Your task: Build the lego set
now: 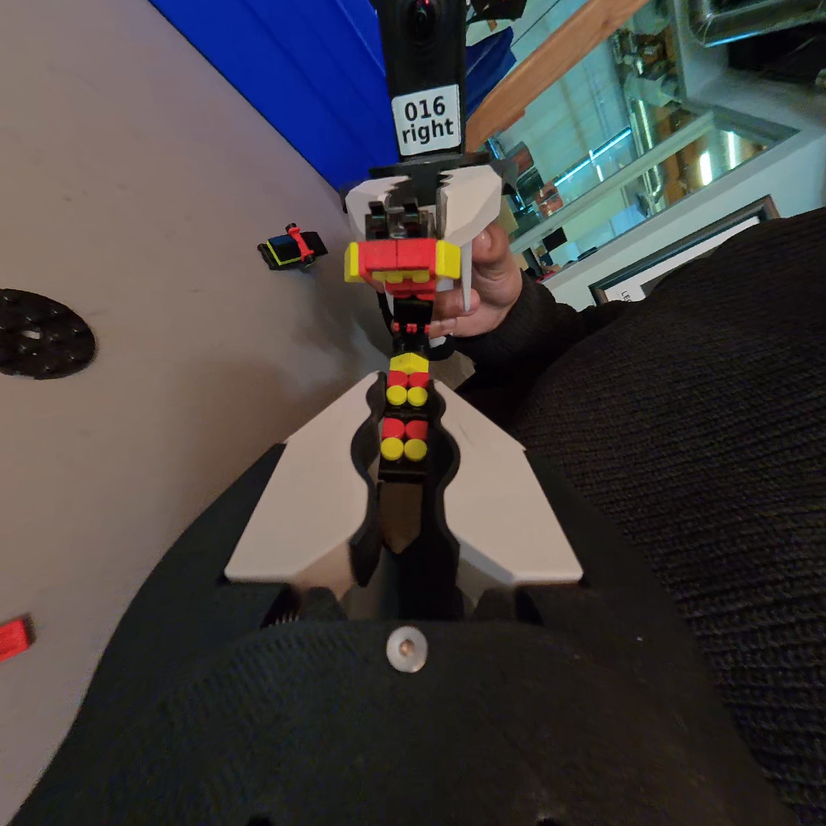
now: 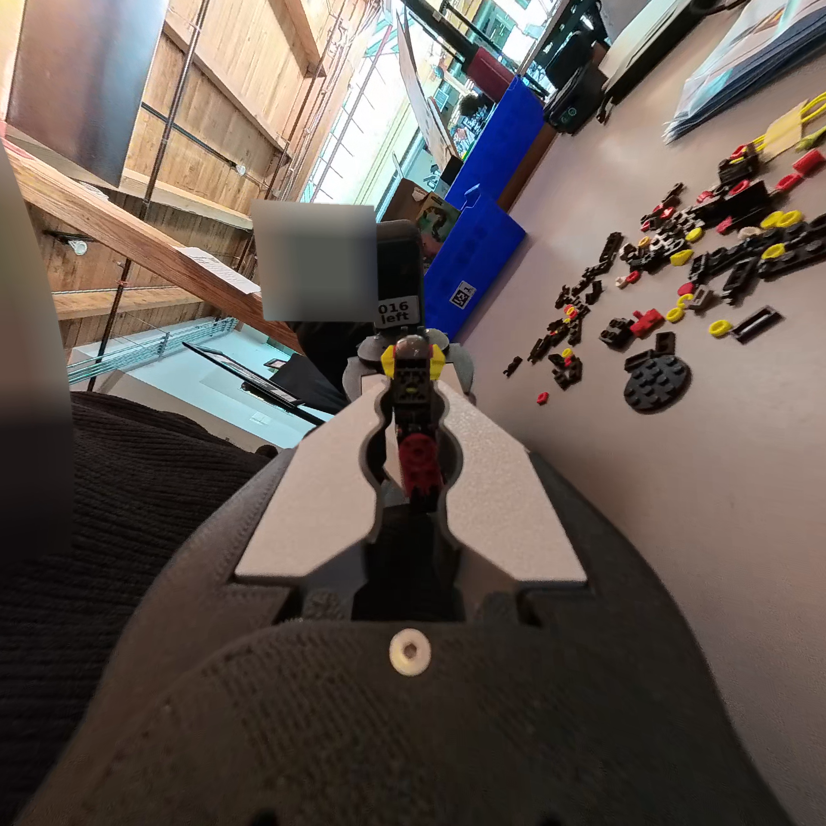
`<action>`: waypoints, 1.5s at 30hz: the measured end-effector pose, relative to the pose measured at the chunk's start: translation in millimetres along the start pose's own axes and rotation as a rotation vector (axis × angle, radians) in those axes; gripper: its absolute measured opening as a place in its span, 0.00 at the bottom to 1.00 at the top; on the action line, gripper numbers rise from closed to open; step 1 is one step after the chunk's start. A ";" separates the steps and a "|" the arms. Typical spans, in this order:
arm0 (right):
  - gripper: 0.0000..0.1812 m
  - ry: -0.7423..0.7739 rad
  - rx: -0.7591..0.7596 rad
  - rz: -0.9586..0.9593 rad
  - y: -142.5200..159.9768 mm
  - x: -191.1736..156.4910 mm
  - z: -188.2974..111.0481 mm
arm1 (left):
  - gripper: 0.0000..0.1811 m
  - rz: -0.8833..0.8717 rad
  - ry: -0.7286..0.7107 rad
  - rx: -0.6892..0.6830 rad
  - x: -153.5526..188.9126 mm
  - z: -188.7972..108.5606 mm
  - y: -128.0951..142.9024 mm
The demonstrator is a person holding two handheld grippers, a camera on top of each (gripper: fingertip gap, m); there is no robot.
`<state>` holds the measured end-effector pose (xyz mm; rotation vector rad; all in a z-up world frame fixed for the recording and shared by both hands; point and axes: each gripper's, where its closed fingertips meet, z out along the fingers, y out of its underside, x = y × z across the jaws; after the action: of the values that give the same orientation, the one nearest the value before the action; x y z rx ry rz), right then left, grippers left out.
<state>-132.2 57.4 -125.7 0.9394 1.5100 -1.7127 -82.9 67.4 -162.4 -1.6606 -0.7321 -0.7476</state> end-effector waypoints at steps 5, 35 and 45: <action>0.08 0.019 -0.014 0.016 1.7 6.4 -5.6 | 0.08 -0.002 -0.041 -0.027 -3.1 -4.1 0.0; 0.06 0.553 -0.647 -0.835 75.7 66.6 -9.5 | 0.12 0.239 -0.445 -0.373 -37.7 -13.1 17.6; 0.06 0.603 -0.701 -0.887 82.2 74.2 -13.5 | 0.26 0.197 -0.481 -0.321 -51.9 -16.2 38.5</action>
<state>-100.2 60.0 -232.5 0.4065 2.9836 -1.2075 -85.7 39.8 -223.0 -2.2096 -0.7911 -0.3340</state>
